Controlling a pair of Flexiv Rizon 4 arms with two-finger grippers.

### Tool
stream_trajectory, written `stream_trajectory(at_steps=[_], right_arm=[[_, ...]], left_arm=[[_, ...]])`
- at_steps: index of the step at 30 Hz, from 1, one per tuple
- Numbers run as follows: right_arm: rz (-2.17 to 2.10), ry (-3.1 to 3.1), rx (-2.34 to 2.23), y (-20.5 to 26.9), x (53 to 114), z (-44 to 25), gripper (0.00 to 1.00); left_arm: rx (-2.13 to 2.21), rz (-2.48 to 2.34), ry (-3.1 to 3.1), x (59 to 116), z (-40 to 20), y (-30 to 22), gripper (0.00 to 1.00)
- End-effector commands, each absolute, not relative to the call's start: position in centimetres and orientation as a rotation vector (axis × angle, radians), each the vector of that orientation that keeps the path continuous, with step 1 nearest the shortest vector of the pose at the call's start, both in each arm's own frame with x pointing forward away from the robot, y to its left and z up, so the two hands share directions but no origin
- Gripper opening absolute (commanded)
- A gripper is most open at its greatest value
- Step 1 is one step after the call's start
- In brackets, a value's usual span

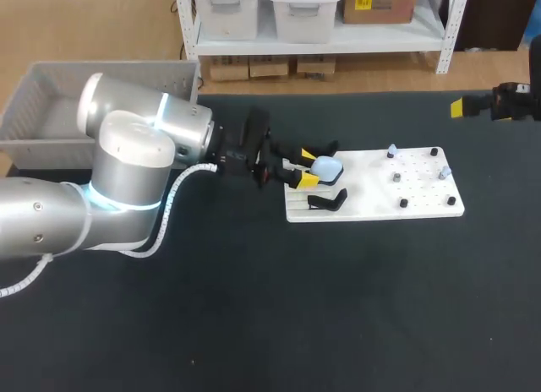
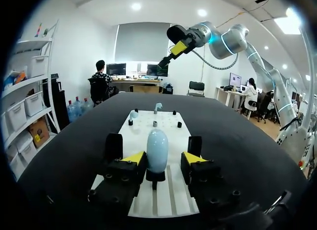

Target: Pick up each earbud case from the left stands, insert the matching earbuds, close the lid, and place the case in the box.

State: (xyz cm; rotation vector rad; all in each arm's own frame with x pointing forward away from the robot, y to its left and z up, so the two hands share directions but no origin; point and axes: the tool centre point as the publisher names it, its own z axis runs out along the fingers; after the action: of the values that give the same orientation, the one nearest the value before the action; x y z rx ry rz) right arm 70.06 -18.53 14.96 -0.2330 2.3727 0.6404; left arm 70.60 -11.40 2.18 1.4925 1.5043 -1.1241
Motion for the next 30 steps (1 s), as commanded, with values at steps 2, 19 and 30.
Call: stream_trajectory(at_steps=[2, 19, 30], right_arm=[[0.64, 2.373, -0.234, -18.56, 70.03, 14.98, 1.0], [0.64, 2.373, -0.234, -18.56, 70.03, 14.98, 1.0], [0.64, 2.373, -0.234, -18.56, 70.03, 14.98, 1.0]], left_arm=[[1.509, -1.14, 1.496, 70.95, 2.0, -11.73, 0.43], [1.549, -1.12, 1.506, 70.93, 2.24, -11.72, 0.68], [1.567, -1.133, 1.508, 71.29, 1.94, -11.89, 0.48]])
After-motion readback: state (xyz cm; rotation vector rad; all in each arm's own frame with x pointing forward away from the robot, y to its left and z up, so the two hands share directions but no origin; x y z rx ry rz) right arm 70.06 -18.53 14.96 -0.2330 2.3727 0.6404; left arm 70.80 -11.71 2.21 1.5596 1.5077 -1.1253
